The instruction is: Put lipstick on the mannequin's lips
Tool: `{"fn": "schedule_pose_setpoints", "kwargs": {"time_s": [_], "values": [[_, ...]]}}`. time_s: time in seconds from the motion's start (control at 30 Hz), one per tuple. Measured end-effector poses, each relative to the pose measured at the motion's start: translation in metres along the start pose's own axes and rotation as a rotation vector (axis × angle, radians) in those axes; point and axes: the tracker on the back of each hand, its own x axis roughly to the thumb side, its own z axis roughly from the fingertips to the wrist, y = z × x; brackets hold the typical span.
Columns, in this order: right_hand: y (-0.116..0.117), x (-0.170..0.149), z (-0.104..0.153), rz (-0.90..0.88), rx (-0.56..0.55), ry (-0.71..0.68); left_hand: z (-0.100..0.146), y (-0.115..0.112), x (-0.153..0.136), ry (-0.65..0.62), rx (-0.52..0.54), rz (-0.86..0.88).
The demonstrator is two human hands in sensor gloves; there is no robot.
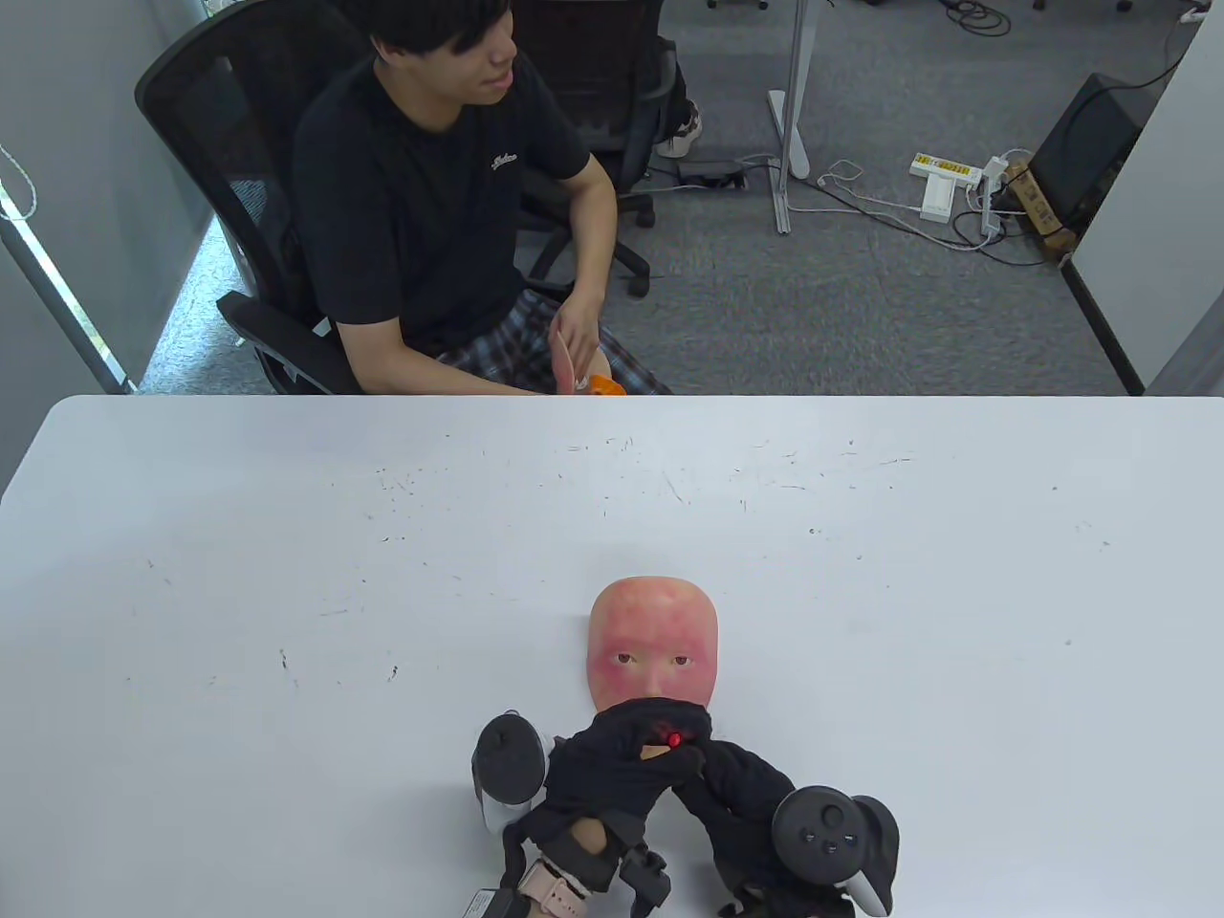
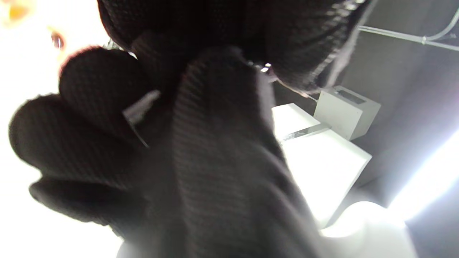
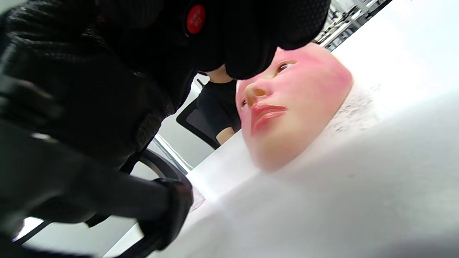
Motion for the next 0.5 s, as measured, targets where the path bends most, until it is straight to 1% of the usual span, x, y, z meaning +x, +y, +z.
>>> {"fn": "schedule_pose_setpoints", "kwargs": {"time_s": [0.07, 0.13, 0.2, 0.27, 0.33, 0.4, 0.43, 0.5], "values": [[0.0015, 0.0034, 0.0005, 0.038, -0.006, -0.017, 0.0008, -0.0002, 0.0024, -0.008, 0.009, -0.036], [0.0025, 0.0046, 0.0015, 0.066, -0.015, -0.021, 0.0016, -0.0021, 0.0012, 0.003, 0.016, -0.019], [0.0028, 0.0044, 0.0021, 0.069, -0.027, -0.013, 0.0021, -0.0042, -0.0022, 0.014, -0.003, 0.010], [0.0029, 0.0022, 0.0026, 0.074, -0.048, 0.003, 0.0011, -0.0066, -0.0045, 0.008, -0.059, 0.042], [0.0013, -0.0010, 0.0024, 0.060, -0.061, 0.020, 0.0009, -0.0072, -0.0040, -0.003, -0.073, 0.043], [-0.0002, -0.0032, 0.0015, 0.044, -0.048, 0.028, 0.0006, -0.0058, -0.0029, -0.003, -0.053, 0.026], [-0.0003, -0.0038, 0.0009, 0.043, -0.032, 0.024, 0.0004, -0.0038, -0.0021, 0.006, -0.029, 0.006], [0.0009, -0.0024, 0.0007, 0.046, -0.022, 0.017, 0.0003, -0.0001, 0.0000, 0.004, -0.013, -0.055]]}}
